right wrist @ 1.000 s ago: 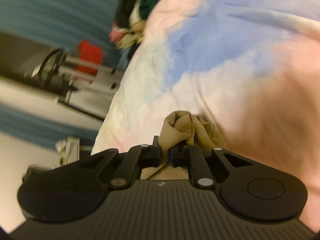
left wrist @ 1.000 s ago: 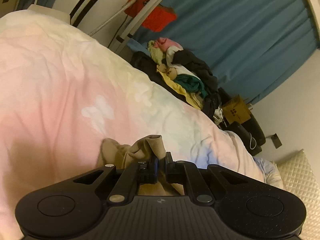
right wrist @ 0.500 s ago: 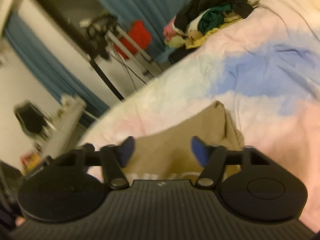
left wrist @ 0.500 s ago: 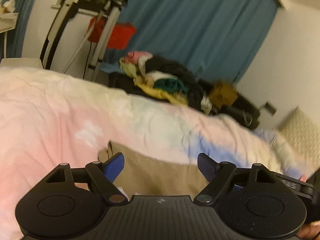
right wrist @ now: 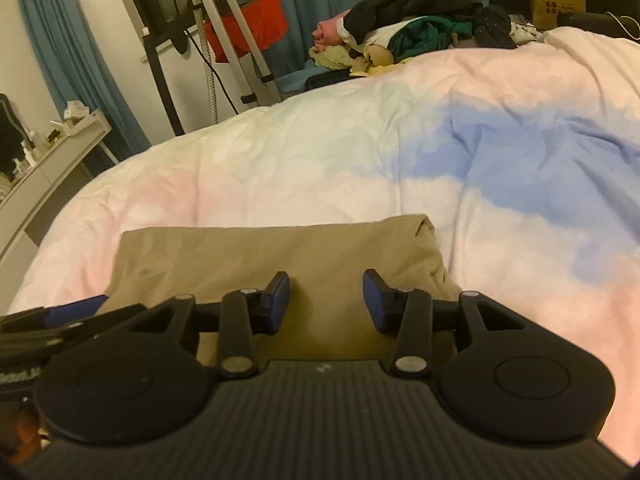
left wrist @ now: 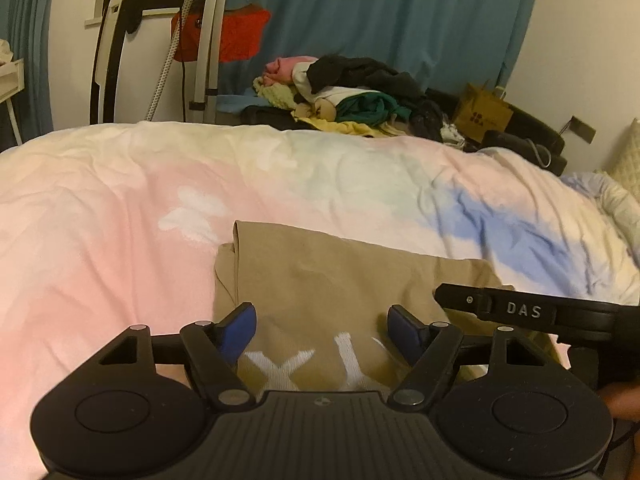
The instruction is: Fold clothes
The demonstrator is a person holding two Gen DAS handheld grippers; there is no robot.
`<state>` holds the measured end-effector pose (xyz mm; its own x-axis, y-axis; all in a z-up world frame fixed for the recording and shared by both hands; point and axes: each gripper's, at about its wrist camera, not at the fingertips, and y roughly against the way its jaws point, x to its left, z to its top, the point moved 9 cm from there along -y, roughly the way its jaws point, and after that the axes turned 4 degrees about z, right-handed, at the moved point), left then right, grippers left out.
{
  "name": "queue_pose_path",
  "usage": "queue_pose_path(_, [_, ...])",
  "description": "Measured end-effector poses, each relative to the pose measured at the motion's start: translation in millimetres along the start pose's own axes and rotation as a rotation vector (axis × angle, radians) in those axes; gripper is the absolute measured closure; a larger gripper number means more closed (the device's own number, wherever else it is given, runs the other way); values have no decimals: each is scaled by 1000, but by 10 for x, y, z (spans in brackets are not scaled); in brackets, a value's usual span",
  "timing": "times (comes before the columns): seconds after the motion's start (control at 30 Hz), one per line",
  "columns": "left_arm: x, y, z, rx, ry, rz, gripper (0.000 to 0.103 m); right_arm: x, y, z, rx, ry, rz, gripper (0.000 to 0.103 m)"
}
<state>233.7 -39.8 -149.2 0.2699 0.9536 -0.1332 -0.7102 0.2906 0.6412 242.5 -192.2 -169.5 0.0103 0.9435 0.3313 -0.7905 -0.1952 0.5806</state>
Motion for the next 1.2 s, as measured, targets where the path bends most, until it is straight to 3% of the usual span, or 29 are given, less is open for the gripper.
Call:
queue_pose_path(0.2, [-142,423,-54,-50,-28,-16,29,343,675,41,-92,110,35,59])
queue_pose_path(0.37, [-196,649,-297,-45,-39,11,28,388,1019,-157,-89,61,60,59])
queue_pose_path(0.53, [-156,640,-427,-17,13,53,25,339,917,-351,-34,122,-5,59])
queue_pose_path(0.7, [-68,677,-528,24,54,40,25,78,613,-550,57,-13,8,61])
queue_pose_path(0.83, [4,840,-587,41,89,29,31,74,612,-587,56,-26,3,61])
queue_pose_path(0.93, [-8,1071,-599,34,175,-57,25,96,621,-605,55,-9,-3,61])
queue_pose_path(1.03, [-68,1160,-697,73,293,-208,22,83,632,-595,58,-23,2,61])
queue_pose_path(1.1, [-136,1077,-793,143,372,-296,22,77,634,-586,59,-31,5,61])
queue_pose_path(1.2, [-162,815,-870,216,472,-332,23,92,630,-594,58,-22,-1,61])
